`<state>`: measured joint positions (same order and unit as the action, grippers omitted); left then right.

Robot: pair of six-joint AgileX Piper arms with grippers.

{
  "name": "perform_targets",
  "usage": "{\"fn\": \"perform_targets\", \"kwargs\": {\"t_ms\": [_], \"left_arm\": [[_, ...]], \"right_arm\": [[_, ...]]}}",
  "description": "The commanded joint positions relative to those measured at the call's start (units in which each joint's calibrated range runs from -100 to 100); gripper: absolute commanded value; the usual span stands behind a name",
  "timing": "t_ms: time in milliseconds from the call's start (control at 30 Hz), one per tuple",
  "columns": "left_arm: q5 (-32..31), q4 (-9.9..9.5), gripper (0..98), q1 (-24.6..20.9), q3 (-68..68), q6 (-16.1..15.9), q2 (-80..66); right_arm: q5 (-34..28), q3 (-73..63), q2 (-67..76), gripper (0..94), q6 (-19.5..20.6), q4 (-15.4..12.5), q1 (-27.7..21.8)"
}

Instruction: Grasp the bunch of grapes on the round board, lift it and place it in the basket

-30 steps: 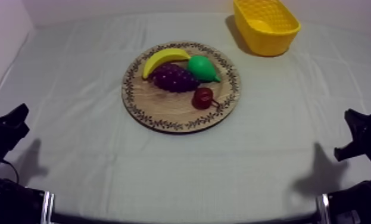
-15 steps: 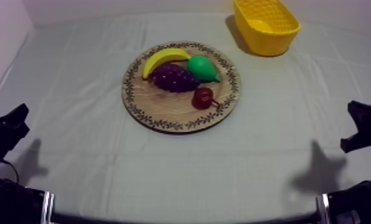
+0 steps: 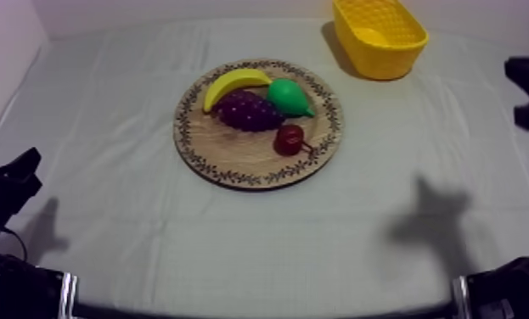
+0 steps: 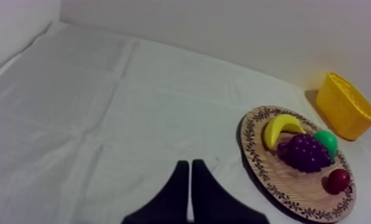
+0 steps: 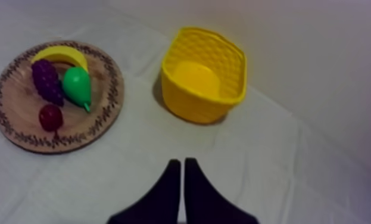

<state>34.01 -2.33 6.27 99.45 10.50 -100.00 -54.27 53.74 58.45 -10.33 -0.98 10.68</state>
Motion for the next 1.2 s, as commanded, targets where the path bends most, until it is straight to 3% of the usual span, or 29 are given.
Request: {"fn": "perform_targets", "kwargs": {"t_ms": [0, 300, 667, 1167], "left_arm": [[0.0, 0.01, 0.0, 0.0, 0.0, 0.0, 0.0], [0.0, 0.01, 0.0, 0.0, 0.0, 0.0, 0.0], [0.0, 0.01, 0.0, 0.0, 0.0, 0.0, 0.0], [0.0, 0.01, 0.0, 0.0, 0.0, 0.0, 0.0]], "right_arm": [[-1.7, -10.9, -5.5, 0.6, -0.2, -0.6, 0.6], [-10.4, -29.3, -18.4, 0.6, -1.3, -1.6, 3.3], [-14.1, -42.5, -34.5, 0.6, -0.2, 0.3, 9.9], [-25.0, -62.6, -53.4, 0.6, 0.4, 1.2, 13.4]]}}
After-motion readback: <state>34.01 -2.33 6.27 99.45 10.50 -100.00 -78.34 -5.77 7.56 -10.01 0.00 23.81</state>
